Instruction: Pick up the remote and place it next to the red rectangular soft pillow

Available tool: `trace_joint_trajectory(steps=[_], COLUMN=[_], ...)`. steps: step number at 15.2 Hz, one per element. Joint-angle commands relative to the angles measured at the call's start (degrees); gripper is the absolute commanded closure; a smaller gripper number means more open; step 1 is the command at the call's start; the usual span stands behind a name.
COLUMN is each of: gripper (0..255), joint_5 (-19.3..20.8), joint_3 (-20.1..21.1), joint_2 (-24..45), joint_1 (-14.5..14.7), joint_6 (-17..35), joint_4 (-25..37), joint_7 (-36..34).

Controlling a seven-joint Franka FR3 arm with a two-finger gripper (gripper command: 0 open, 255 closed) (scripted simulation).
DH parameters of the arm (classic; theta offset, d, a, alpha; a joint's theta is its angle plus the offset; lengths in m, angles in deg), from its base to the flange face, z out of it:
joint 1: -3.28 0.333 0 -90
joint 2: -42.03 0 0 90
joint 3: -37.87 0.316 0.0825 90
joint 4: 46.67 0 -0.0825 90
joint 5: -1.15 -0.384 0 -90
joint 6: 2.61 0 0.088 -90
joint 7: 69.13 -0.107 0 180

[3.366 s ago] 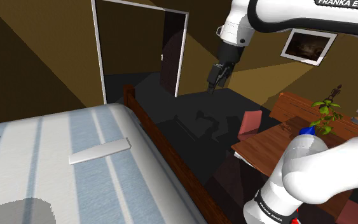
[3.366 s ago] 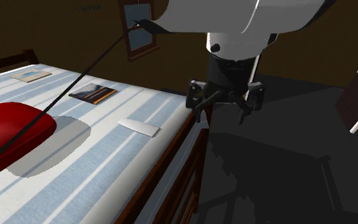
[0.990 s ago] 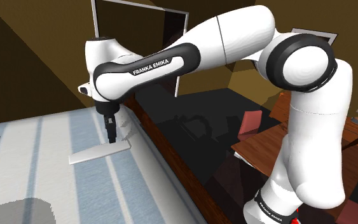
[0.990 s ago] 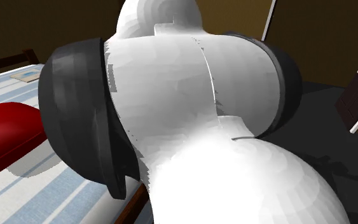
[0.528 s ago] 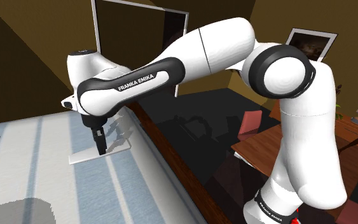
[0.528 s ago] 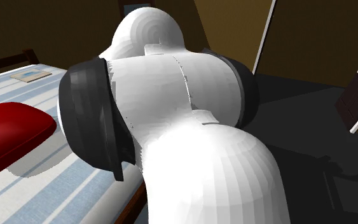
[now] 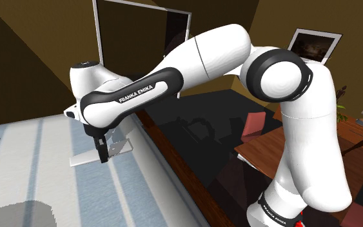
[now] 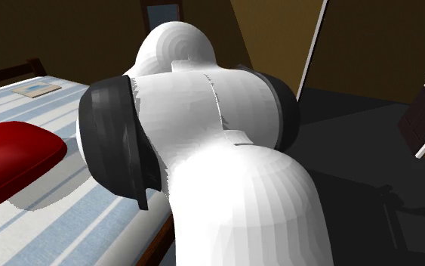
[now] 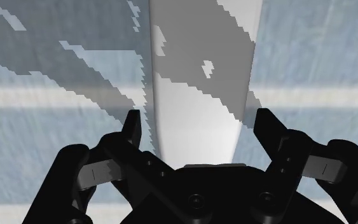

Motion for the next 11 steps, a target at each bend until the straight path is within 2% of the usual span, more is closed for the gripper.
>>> trace_joint_trajectory(steps=[1,4,5,11], gripper=[0,0,255,255], joint_5=[0.0,0.0,0.0,0.0], joint_3=[0.0,0.0,0.0,0.0], joint_2=[0.0,0.0,0.0,0.1], joint_1=[0.0,0.0,0.0,0.0], joint_6=[0.0,0.0,0.0,0.0], joint_4=[0.0,0.0,0.0,0.0], joint_7=[0.0,0.0,0.0,0.0])
